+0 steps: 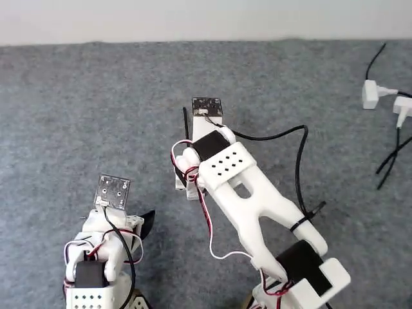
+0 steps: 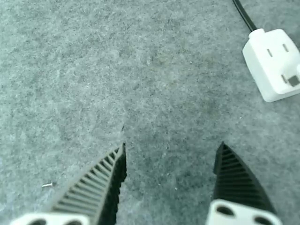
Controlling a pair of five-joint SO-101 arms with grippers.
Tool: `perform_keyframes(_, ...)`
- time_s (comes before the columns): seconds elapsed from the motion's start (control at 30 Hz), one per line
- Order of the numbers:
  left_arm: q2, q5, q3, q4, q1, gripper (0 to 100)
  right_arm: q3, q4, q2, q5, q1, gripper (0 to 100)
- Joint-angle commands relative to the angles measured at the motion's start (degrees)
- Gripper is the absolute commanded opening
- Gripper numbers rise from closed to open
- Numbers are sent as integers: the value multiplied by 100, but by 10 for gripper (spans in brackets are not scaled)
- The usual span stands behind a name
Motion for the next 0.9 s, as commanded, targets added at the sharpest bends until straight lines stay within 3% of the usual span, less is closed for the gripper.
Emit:
perform_keyframes(0.0,-9,-26,-48,18,-18,288,-352,-13,-48,-123,-66,8)
perform_keyframes(0.87,-9,-26,-48,18,-18,288,290,-479,-48,-114,-22,8)
